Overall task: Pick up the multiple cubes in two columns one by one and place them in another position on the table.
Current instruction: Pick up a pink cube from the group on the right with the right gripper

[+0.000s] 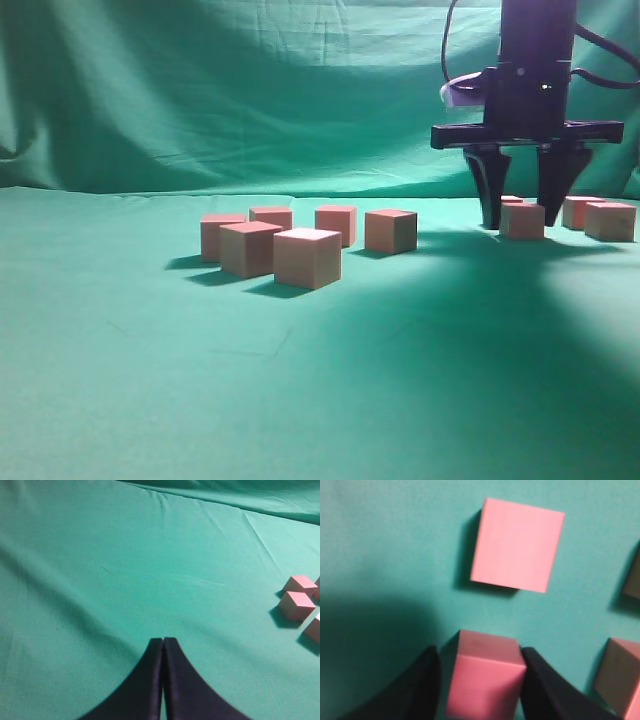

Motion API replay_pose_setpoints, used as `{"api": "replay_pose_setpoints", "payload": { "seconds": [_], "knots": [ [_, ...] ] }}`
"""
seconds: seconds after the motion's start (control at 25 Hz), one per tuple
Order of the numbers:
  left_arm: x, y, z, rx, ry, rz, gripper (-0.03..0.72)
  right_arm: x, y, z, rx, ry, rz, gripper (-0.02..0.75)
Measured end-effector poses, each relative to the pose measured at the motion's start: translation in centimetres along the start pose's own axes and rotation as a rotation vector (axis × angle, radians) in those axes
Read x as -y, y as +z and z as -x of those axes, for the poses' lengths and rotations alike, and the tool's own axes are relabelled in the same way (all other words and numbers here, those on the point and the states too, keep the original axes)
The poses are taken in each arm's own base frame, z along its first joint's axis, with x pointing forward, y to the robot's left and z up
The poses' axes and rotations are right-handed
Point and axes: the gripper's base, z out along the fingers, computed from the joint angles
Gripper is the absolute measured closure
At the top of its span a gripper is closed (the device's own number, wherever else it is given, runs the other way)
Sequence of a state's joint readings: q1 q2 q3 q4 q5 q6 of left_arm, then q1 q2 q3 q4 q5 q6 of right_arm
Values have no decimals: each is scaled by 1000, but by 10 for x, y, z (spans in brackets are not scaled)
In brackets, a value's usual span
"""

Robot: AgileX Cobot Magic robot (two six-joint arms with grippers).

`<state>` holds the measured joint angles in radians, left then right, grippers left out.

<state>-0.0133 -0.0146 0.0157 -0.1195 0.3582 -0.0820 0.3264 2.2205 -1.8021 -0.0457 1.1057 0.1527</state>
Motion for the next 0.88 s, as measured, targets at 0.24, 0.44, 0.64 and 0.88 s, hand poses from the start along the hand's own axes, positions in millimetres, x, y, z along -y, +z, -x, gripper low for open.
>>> {"api": "replay_pose_setpoints", "payload": {
  "seconds": [0.24, 0.44, 0.64, 0.88],
  "knots": [
    [0, 0, 0, 0, 0, 0, 688, 0, -4, -1, -32, 3, -5, 475],
    [0, 0, 0, 0, 0, 0, 688, -2, -39, 10, 23, -36, 28, 475],
    [0, 0, 0, 0, 0, 0, 688, -8, -109, 2, 158, -39, 152, 475],
    [0, 0, 0, 0, 0, 0, 688, -9, -185, -42, 279, -104, 218, 475]
  ]
}}
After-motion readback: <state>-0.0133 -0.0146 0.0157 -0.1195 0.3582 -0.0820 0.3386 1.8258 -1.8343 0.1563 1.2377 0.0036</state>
